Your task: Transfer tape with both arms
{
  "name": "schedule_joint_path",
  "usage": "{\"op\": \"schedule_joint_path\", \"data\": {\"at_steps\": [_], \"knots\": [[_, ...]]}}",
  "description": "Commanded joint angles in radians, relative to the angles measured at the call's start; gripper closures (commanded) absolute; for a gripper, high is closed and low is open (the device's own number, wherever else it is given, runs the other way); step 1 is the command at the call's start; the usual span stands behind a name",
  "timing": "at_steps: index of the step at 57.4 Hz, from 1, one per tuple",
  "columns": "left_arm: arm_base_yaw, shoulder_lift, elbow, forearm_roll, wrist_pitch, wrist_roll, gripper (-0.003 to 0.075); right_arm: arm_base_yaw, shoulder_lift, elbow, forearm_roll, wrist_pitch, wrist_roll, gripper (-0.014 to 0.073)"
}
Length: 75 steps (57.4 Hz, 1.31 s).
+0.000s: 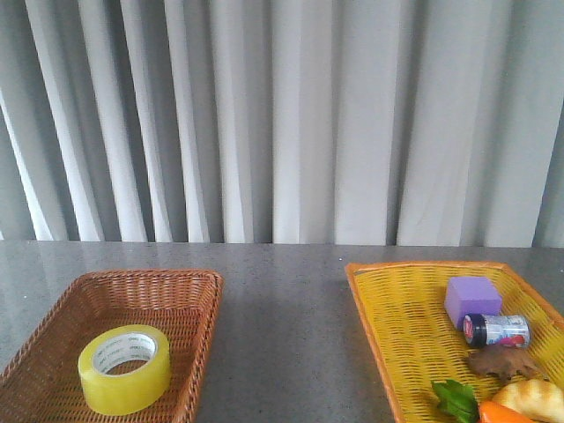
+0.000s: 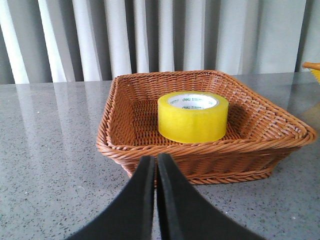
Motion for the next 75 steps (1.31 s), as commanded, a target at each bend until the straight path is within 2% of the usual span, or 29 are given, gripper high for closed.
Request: {"op": "schedule_joint_path", "data": {"at_steps": [1, 9, 17, 19, 75], "knots": [[0.001, -0.017, -0.008, -0.006, -0.078, -0.010, 0.0726, -0.071, -0.091, 0.102, 0.011, -0.233, 0.004, 0.0601], [0.001, -0.017, -0.008, -0.006, -0.078, -0.010, 0.0726, -0.142, -0.205, 0.275, 0.044, -0.391, 0.007, 0.0601], [0.001, -0.017, -0.008, -0.006, -0.078, -0.010, 0.0726, -0.170, -0.269, 0.418, 0.047, -0.544, 0.007, 0.0601], [0.001, -0.017, -0.008, -0.006, -0.078, -0.010, 0.0726, -0.170, -0.283, 0.410, 0.045, -0.490, 0.005, 0.0601], [0.001, -0.017, -0.008, -0.006, -0.078, -0.010, 0.0725, -0.168, -0.279, 0.412, 0.036, -0.476, -0.001, 0.0601]]}}
